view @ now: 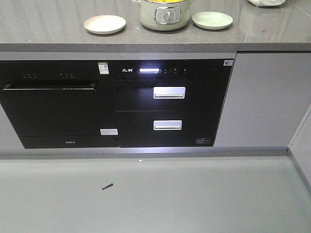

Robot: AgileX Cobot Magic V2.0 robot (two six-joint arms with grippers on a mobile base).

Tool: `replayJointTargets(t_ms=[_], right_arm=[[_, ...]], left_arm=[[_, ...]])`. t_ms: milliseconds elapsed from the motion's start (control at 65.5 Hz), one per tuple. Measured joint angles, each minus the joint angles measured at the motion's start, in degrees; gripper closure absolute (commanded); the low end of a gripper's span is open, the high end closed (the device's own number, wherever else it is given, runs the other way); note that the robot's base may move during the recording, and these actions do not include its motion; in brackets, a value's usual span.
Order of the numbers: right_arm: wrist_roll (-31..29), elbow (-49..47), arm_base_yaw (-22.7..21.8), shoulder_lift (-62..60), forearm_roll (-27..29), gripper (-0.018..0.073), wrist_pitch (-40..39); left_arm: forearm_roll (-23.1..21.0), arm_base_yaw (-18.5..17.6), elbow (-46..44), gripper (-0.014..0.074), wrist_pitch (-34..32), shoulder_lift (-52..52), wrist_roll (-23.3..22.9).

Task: Distribute corn equally
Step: 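Drive the base toward the counter with the pot and plates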

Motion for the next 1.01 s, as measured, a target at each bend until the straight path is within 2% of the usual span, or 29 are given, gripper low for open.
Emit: replayJointTargets(t_ms=[1008], right_arm=[[0.0,0.0,0.0,0.0,0.0,0.0565,0.0]], left_arm=[[0.0,0.0,0.0,0.0603,0.0,0.0,0.0]])
